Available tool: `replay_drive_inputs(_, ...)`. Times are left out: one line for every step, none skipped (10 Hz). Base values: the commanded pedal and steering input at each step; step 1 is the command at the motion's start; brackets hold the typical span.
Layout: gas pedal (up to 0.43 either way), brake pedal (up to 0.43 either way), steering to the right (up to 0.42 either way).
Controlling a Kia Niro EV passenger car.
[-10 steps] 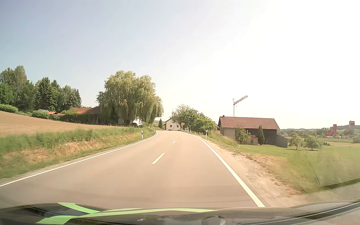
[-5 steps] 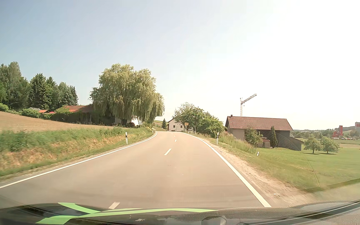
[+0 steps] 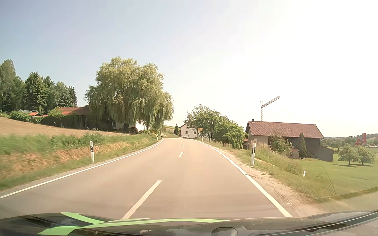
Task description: Follow the waypoints while adhering to traffic rules and regulations
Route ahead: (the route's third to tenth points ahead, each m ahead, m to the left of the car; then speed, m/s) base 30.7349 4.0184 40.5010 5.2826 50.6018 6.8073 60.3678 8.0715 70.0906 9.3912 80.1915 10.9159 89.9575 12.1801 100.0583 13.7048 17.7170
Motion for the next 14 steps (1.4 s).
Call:
replay_drive_inputs(0.079,0.000,-0.011)
replay_drive_inputs(0.087,0.000,-0.011)
replay_drive_inputs(0.098,0.000,-0.010)
replay_drive_inputs(0.098,0.000,-0.011)
replay_drive_inputs(0.110,0.000,-0.010)
replay_drive_inputs(0.110,0.000,-0.011)
replay_drive_inputs(0.110,0.000,-0.010)
replay_drive_inputs(0.110,0.000,-0.011)
replay_drive_inputs(0.118,0.000,-0.011)
replay_drive_inputs(0.118,0.000,-0.011)
replay_drive_inputs(0.118,0.000,-0.011)
replay_drive_inputs(0.118,0.000,-0.012)
replay_drive_inputs(0.118,0.000,-0.015)
replay_drive_inputs(0.118,0.000,-0.019)
